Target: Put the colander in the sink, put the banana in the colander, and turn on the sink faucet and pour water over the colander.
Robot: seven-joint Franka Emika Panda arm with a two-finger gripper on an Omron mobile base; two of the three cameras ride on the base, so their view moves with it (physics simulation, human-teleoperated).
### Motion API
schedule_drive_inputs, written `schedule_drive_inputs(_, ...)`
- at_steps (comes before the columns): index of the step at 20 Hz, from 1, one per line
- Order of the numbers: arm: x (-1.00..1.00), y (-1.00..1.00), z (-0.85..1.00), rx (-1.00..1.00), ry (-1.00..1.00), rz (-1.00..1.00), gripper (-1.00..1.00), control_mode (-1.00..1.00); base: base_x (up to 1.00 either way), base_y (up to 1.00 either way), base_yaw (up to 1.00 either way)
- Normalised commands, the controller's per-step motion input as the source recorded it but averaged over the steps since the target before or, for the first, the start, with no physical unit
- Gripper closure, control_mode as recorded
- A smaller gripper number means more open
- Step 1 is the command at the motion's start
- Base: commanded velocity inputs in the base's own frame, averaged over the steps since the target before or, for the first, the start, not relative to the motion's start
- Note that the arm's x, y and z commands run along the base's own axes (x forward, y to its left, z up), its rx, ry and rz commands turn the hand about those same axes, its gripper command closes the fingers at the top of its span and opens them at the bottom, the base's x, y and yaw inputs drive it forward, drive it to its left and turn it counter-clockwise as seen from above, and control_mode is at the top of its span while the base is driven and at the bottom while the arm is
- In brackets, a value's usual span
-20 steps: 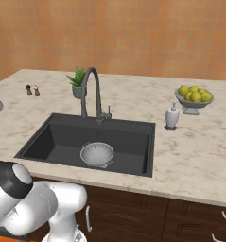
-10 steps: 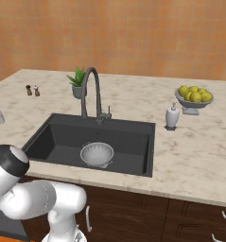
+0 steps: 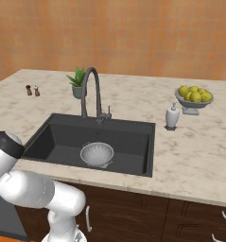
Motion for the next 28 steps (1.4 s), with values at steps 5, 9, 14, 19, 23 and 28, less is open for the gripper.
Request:
schedule_drive_inputs(5, 0.34, 0.56, -0.27, 0.01, 0.17, -0.56, -1.0, -1.0, 0.0, 0.0, 0.0)
schedule_drive_inputs(9, 0.49, 0.45, -0.24, 0.0, 0.18, -0.51, -1.0, -1.0, 0.0, 0.0, 0.0)
schedule_drive_inputs(14, 0.63, 0.49, -0.18, 0.0, 0.17, -0.45, -1.0, -1.0, 0.0, 0.0, 0.0)
schedule_drive_inputs(19, 0.51, 0.4, -0.19, 0.0, 0.19, -0.35, -1.0, -1.0, 0.0, 0.0, 0.0)
schedule_drive_inputs(23, 0.01, -0.01, -0.4, 0.0, 0.21, -0.25, -1.0, -1.0, 0.0, 0.0, 0.0)
schedule_drive_inputs(28, 0.0, -0.06, -0.36, 0.0, 0.08, -0.14, -1.0, -1.0, 0.0, 0.0, 0.0)
